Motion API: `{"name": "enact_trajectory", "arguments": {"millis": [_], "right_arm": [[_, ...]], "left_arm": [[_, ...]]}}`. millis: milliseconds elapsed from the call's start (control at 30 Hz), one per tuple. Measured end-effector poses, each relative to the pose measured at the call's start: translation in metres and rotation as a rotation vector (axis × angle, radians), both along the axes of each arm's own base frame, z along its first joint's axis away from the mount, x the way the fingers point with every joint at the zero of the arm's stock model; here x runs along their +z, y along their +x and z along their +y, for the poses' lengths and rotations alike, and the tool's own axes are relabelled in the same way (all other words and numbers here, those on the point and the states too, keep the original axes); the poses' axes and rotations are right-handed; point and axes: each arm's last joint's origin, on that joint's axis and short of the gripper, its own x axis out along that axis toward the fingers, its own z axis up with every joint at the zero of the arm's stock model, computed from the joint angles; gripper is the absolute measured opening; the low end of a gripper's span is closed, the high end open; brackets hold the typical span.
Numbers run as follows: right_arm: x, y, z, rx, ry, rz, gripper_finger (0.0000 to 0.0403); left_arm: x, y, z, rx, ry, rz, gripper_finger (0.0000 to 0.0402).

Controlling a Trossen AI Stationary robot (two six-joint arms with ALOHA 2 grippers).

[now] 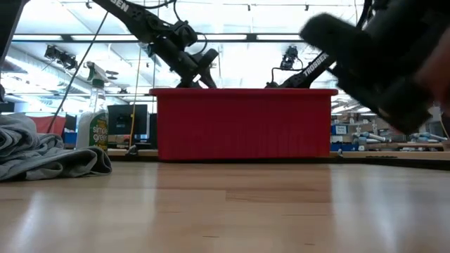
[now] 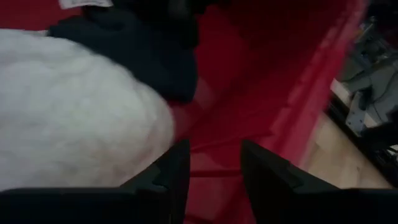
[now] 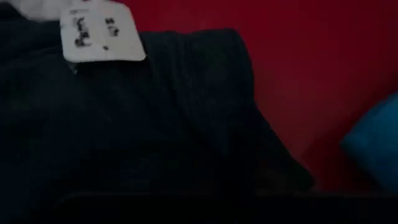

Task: Fold laundry
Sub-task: Remove the black pants from the red laundry bin

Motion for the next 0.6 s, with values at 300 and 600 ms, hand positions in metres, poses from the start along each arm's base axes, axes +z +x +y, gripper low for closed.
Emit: {"name": "enact_trajectory", "arguments": {"millis": [300,600], "right_arm": [[0.124,-0.008,0.007,0.045,-0.162,-0.257,0.0016],[0.271,-0.034,0.096,0.166,-0.453,-0.371,0.0016]], "left_arm": [[-0.011,-0.015,0.012,0.104,-0.023,0.092,0.0141],[-0.002,-0.031,0.030,0.095,0.040,0.053,0.0141]]}}
